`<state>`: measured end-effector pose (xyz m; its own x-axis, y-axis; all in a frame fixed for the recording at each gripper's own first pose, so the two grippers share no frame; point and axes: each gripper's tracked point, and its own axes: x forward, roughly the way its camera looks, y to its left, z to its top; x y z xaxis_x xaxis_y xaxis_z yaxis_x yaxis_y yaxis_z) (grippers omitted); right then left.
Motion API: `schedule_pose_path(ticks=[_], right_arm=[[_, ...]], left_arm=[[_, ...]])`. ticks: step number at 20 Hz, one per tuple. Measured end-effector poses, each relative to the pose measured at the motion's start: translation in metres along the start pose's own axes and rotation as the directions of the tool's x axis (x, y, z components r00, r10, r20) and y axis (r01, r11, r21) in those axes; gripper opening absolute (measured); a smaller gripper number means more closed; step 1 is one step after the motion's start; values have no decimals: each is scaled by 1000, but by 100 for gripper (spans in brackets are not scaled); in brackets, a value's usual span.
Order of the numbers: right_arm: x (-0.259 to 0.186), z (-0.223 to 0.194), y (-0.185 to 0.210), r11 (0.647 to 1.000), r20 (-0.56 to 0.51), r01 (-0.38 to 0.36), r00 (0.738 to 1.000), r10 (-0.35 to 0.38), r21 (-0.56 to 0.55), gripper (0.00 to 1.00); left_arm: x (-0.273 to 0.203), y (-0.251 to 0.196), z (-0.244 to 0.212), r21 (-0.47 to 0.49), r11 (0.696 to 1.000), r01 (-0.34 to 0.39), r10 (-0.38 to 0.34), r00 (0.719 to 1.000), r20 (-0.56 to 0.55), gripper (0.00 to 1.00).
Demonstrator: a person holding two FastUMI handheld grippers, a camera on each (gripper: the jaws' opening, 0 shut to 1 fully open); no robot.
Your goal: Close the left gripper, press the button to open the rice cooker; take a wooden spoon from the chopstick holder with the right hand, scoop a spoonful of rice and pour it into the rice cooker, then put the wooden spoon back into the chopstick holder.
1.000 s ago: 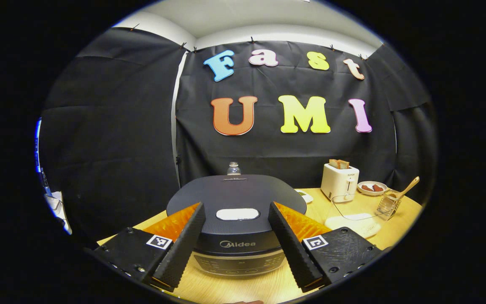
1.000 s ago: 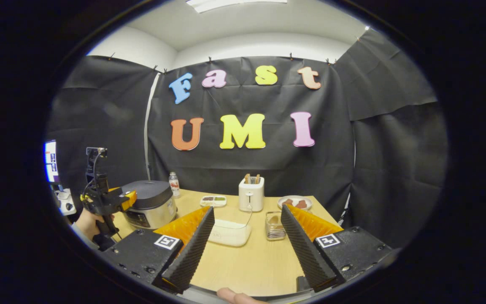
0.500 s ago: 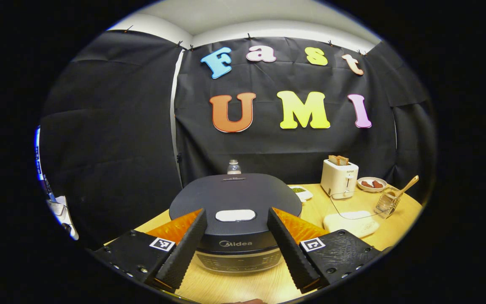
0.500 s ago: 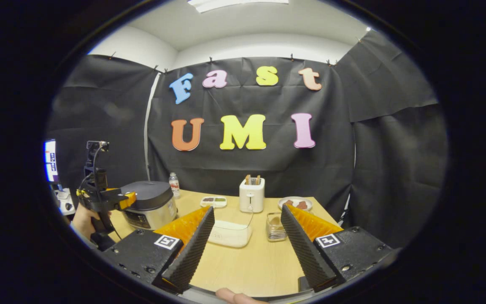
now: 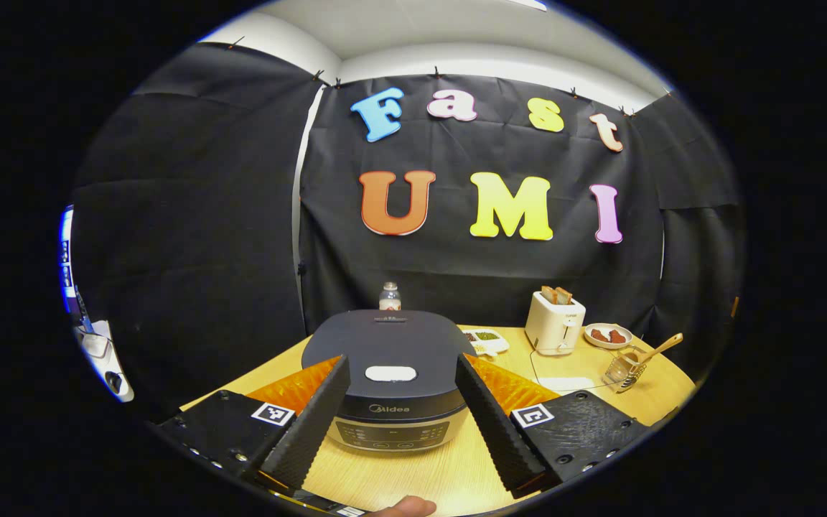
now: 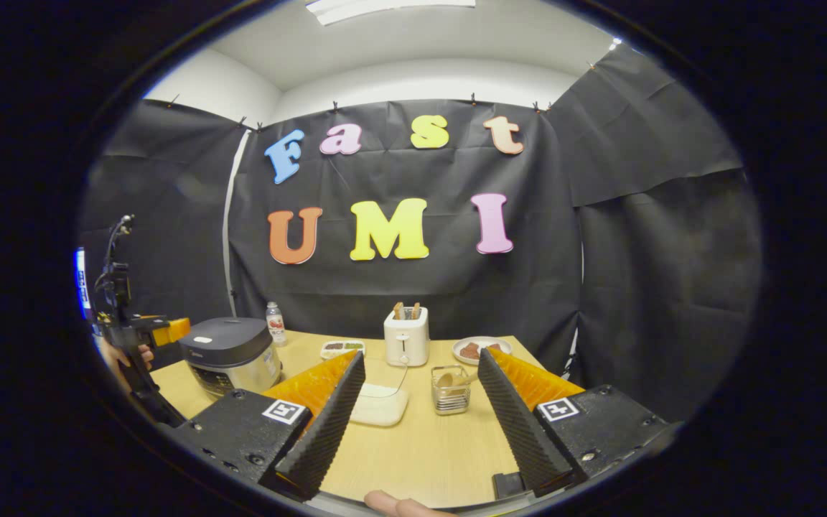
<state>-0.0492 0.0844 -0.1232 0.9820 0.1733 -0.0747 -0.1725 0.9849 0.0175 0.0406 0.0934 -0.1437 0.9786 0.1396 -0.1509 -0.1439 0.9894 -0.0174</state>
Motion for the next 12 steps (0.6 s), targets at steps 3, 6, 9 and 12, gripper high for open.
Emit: schedule_pose_path(ticks=[3, 6, 9, 12], right_arm=[[0, 0, -9, 1000, -4, 19, 1000, -19, 13, 95], [-1, 3, -16, 999, 2, 31, 1000, -31, 24, 100], [-4, 6, -18, 999, 12, 34, 999, -34, 24, 100], [-6, 7, -19, 999, 17, 35, 999, -36, 17, 95]], left_arm=[[-28, -10, 20, 49, 999, -3, 1, 999, 43, 95], [-52, -19, 36, 86, 996, 2, -8, 997, 73, 93], [-77, -30, 44, 82, 996, 29, -36, 995, 91, 93], [-101, -44, 45, 63, 995, 80, -86, 990, 109, 93]])
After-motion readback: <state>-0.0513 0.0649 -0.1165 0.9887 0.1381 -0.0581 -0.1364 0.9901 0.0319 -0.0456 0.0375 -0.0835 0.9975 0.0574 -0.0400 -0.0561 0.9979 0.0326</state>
